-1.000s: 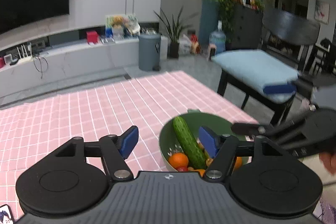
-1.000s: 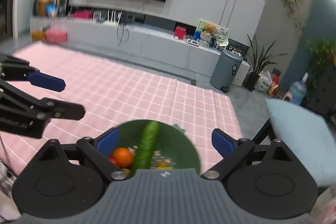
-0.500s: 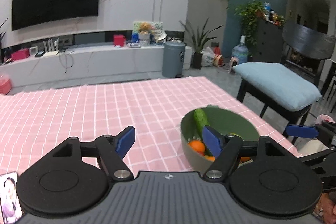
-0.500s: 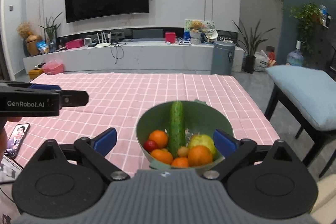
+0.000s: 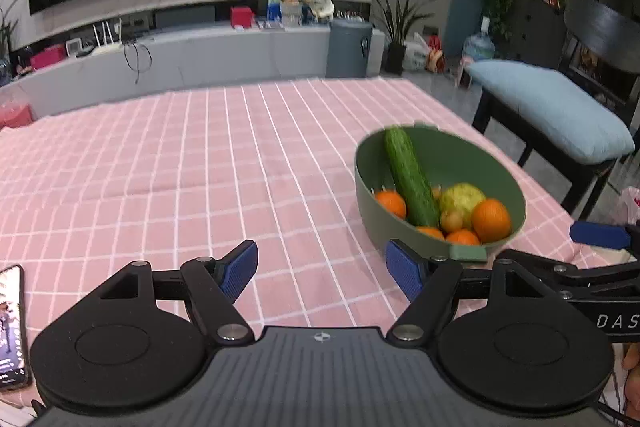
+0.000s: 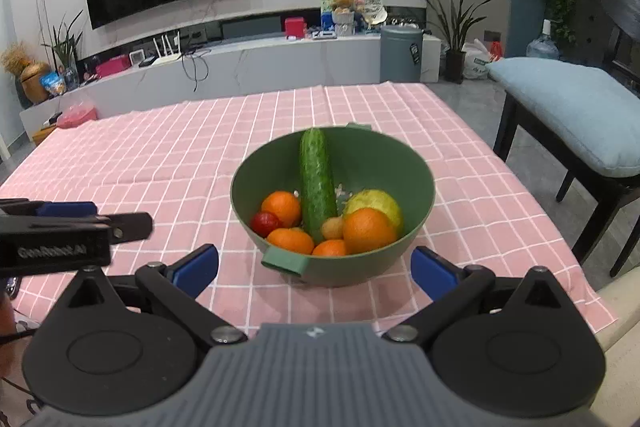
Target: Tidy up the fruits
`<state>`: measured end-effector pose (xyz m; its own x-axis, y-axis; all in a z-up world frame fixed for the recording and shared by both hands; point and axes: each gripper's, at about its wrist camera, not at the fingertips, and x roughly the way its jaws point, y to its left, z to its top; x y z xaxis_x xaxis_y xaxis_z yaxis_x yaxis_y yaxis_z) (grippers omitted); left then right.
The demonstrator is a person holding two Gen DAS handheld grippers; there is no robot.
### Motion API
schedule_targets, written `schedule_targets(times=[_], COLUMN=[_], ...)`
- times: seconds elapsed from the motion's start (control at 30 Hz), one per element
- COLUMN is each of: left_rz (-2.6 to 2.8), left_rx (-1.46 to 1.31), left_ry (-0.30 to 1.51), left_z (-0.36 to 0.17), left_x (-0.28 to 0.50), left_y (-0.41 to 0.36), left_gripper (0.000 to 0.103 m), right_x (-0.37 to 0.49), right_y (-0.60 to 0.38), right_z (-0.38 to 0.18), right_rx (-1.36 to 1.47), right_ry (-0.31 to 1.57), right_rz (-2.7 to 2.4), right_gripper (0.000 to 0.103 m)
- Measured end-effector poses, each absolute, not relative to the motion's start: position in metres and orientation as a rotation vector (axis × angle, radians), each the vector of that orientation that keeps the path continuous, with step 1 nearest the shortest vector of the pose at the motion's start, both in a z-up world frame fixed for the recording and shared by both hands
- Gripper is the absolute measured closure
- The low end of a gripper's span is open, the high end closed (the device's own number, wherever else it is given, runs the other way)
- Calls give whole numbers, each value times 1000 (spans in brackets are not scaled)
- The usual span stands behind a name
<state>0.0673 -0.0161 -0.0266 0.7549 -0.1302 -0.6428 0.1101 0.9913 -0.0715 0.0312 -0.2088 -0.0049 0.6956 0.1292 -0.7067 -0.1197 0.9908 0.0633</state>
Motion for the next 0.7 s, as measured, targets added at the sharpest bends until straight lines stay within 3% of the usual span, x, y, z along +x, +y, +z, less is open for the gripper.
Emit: schedule_targets(times=[0.7], left_rz=[-129], left_rx=[-55], left_ry=[774], left_z=[-39], left_x=[73], left_y=[-14], left_gripper=[17], right_x=[42], right_y=[-213], right_z=[-15], right_rx=[57], right_ry=[819], right_rz=[159], right_gripper=[5])
